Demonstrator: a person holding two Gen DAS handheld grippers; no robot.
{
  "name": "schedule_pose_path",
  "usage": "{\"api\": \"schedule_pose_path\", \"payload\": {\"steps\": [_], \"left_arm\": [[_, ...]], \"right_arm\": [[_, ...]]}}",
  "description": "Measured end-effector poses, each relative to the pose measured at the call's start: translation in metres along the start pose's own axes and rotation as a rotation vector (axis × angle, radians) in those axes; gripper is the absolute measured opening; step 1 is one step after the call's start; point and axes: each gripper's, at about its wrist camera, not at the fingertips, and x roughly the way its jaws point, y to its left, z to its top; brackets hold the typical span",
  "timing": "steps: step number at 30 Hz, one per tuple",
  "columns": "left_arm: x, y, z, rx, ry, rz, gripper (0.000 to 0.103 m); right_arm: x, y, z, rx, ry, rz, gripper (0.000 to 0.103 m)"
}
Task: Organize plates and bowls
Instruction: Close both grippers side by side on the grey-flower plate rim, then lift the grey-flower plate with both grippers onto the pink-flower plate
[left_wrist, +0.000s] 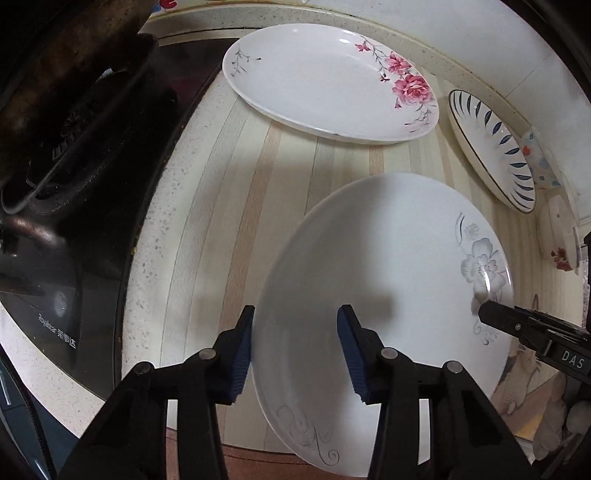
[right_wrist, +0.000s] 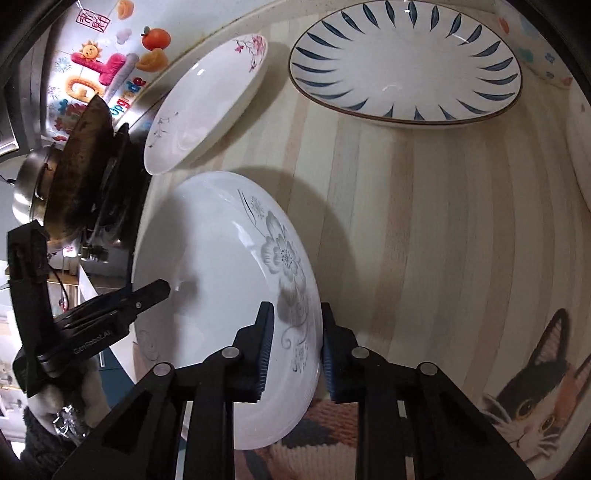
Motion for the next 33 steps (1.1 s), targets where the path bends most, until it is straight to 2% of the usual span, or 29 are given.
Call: {"api": "schedule_pose_path", "payload": {"steps": [8, 14, 22, 33], "left_arm": [[-0.008, -0.004, -0.009, 0.012, 0.007, 0.015, 0.041], [-0.023, -0.021, -0.015, 0.023, -0.004, -0.004, 0.041], [-0.036, -0.063, -0.025, 0.078, -0.018, -0.053, 0.041], [-0.015, -0.143, -0.022, 0.196, 0.001, -0.086, 0.041]], "right_arm": [[-0.009, -0.009, -0.008, 0.023, 0.015, -0.001, 0.025], [-0.032, -0.021, -0.013, 0.035, -0.004, -0.008, 0.025], [-0.072, -0.054, -0.031, 0.09, -0.039, -0.025, 0.025], [-0.103, -0.125, -0.064, 0.211, -0.071, -0.071, 0.025]]}}
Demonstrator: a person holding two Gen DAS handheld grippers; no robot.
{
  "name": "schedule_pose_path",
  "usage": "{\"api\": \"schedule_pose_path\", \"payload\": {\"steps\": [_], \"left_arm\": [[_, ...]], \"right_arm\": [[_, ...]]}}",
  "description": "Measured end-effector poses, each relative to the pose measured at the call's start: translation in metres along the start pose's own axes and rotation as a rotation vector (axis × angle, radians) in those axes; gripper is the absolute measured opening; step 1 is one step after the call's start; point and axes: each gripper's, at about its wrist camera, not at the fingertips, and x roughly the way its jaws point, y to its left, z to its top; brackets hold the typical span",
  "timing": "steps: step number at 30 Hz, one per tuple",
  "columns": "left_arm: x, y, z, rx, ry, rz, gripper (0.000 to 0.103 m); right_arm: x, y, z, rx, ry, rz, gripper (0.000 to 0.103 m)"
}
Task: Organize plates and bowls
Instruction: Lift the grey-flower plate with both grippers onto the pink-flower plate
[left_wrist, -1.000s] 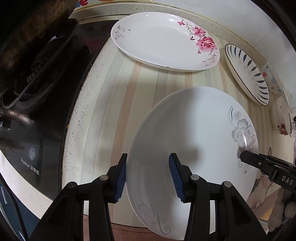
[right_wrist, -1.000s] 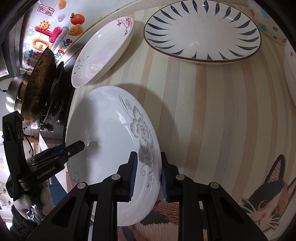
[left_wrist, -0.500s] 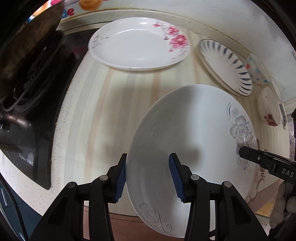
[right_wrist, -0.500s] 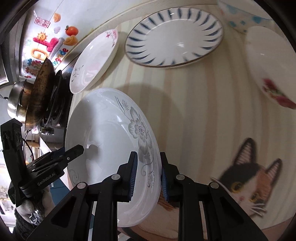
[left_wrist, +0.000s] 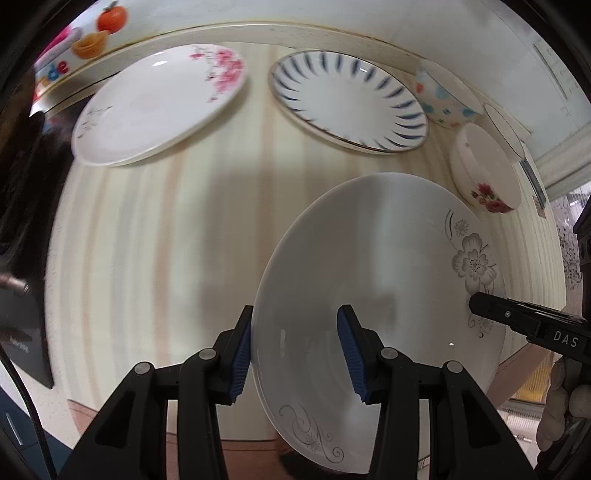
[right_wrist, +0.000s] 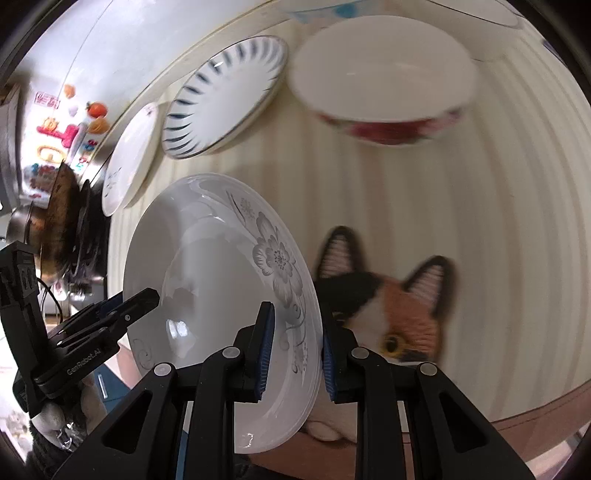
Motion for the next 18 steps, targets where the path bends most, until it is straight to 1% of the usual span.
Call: {"api": "schedule_pose_path", "payload": {"steps": [3, 8, 18], "left_arm": [[0.007, -0.015, 0.005, 0.023, 0.006, -0.002, 0.041], [0.015, -0.028, 0.011, 0.056, 0.015, 0.002, 0.041], [0.036, -0.041, 0.026, 0.067, 0.043, 0.029, 0.041]], "right_arm": [[-0.003, -0.015, -0.001, 0.027, -0.006, -0.003, 0.025], [-0.006, -0.032, 0.0, 0.057, -0.014, -0.002, 0.025], [-0.003, -0.039, 0.008, 0.078, -0.008, 0.013, 0.025]]}}
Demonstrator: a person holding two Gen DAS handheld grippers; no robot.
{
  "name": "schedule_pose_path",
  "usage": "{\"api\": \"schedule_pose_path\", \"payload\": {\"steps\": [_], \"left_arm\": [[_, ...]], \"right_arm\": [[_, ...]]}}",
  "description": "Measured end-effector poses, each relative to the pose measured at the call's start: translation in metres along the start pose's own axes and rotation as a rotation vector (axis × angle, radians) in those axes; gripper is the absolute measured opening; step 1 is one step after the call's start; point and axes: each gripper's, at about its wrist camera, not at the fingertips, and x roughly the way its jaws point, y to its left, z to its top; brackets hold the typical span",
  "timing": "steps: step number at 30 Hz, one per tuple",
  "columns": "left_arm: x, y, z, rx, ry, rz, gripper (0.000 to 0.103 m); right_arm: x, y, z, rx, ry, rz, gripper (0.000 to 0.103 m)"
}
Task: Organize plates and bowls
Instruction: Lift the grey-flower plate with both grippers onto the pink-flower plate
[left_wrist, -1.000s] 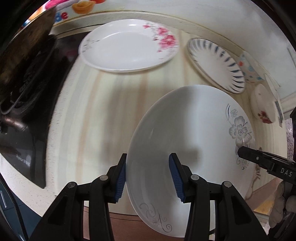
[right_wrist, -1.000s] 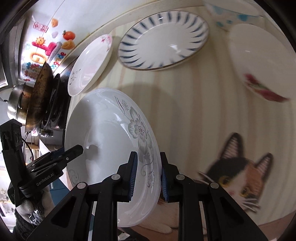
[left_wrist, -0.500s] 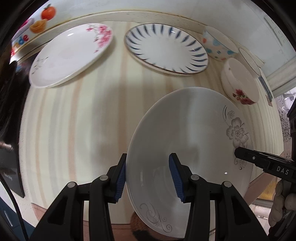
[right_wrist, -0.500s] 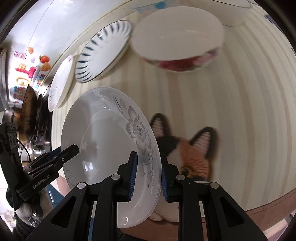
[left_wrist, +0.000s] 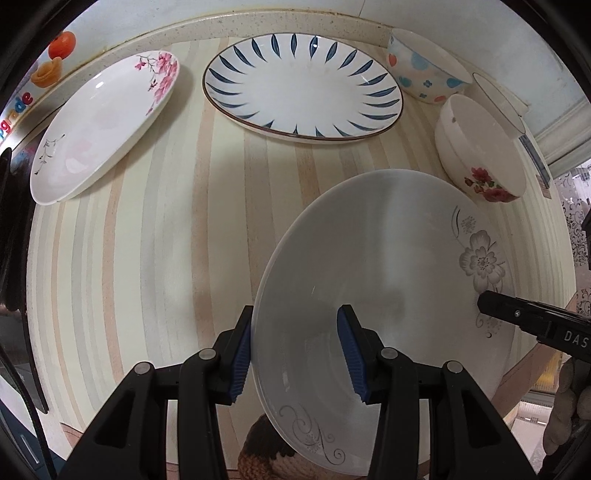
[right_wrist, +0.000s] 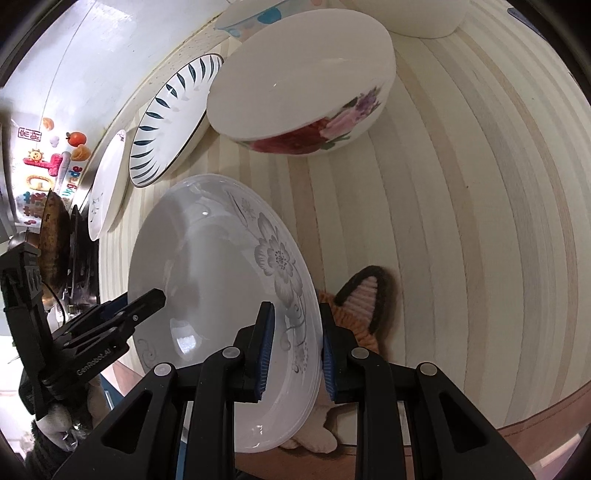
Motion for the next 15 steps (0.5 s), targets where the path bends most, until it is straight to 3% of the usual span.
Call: {"api": "schedule_pose_path", "payload": {"steps": [6, 9, 12, 15], "left_arm": [[0.01, -0.014, 0.003, 0.0, 0.003, 0.013, 0.041], [-0.009, -0.013, 0.001, -0.007, -0.03, 0.023, 0.041], [-0.043, 0.007, 0.002, -0.076, -0.105, 0.034, 0.043], [-0.068, 0.04, 0.007, -0.181, -0.165, 0.049, 0.043]], "right_arm": [[0.003, -0.001, 0.003, -0.001, 0.03, 0.006, 0.027], [-0.009, -0.003, 0.002, 0.019, 0.036, 0.014, 0.028], [-0.042, 0.006, -0.004, -0.004, 0.0, -0.014, 0.038], [-0.071, 0.032, -0.006, -0.065, -0.04, 0.02, 0.047]]}}
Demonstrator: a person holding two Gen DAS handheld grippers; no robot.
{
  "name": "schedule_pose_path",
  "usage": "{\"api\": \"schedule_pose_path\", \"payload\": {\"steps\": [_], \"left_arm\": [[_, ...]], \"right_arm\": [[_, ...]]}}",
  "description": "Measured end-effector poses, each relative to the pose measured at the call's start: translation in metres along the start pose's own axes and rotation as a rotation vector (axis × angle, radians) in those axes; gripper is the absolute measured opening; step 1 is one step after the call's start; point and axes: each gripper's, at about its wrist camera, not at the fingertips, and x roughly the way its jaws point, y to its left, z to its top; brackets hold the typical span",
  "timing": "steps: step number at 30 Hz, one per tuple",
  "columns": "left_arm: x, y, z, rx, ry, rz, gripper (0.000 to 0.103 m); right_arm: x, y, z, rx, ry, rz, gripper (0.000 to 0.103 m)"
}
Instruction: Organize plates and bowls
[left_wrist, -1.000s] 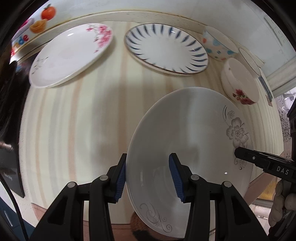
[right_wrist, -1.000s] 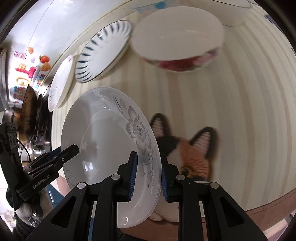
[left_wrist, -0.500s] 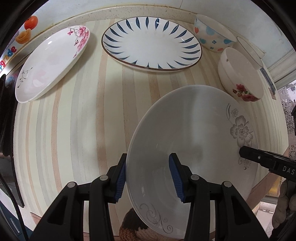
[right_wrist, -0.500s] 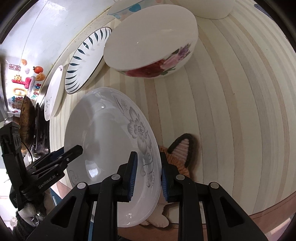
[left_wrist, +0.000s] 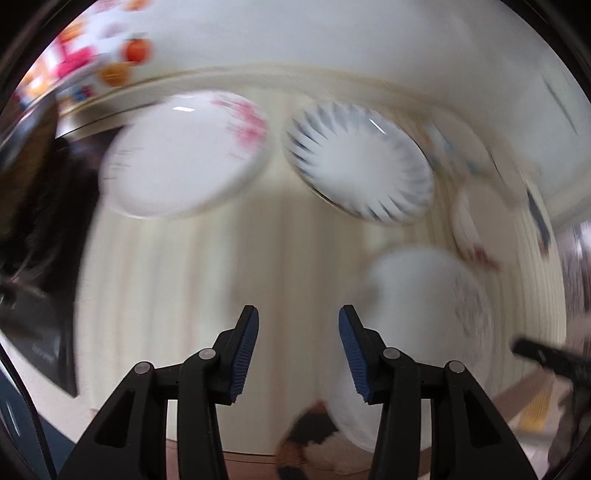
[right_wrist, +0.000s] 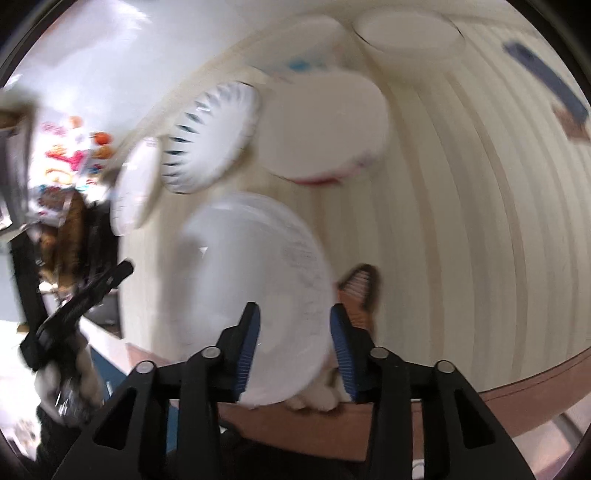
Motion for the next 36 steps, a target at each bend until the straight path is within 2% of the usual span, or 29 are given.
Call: {"api": "schedule_pose_path", "payload": {"steps": [3, 6, 13, 17, 22, 25, 26, 28, 36], "left_arm": [[-0.007, 0.043, 0.018, -0.133, -0.045, 0.034, 0.043], [0.003, 0.078, 0.035, -0.228, -0.045, 0.042, 0.043], [0.039, 0.146, 0.057, -0.321, -0.033, 0.077, 0.043], [0.057, 0.159, 0.065, -0.349, -0.018, 0.076, 0.043], [0.073, 0.171, 0.074, -0.365, -0.008, 0.067, 0.043], [0.083, 0.177, 0.079, -0.375, -0.001, 0.057, 0.043], [0.086, 0.177, 0.081, -0.374, -0.002, 0.052, 0.042], [0.089, 0.179, 0.084, -0.37, -0.024, 0.049, 0.033], [0.086, 0.176, 0.084, -0.371, -0.044, 0.063, 0.031]], "right_arm": [[-0.006, 0.042, 0.016, -0.048, -0.016, 0.085, 0.05], [0.016, 0.093, 0.053, -0.104, -0.022, 0.164, 0.051], [0.116, 0.198, 0.166, -0.234, -0.039, 0.139, 0.051], [0.18, 0.246, 0.217, -0.321, -0.013, 0.088, 0.051], [0.235, 0.273, 0.255, -0.36, 0.004, 0.048, 0.051], [0.254, 0.273, 0.268, -0.357, 0.01, 0.063, 0.049], [0.26, 0.275, 0.271, -0.364, 0.016, 0.073, 0.04], [0.272, 0.277, 0.276, -0.365, 0.05, 0.116, 0.029], [0.265, 0.273, 0.268, -0.369, 0.069, 0.11, 0.024]]}}
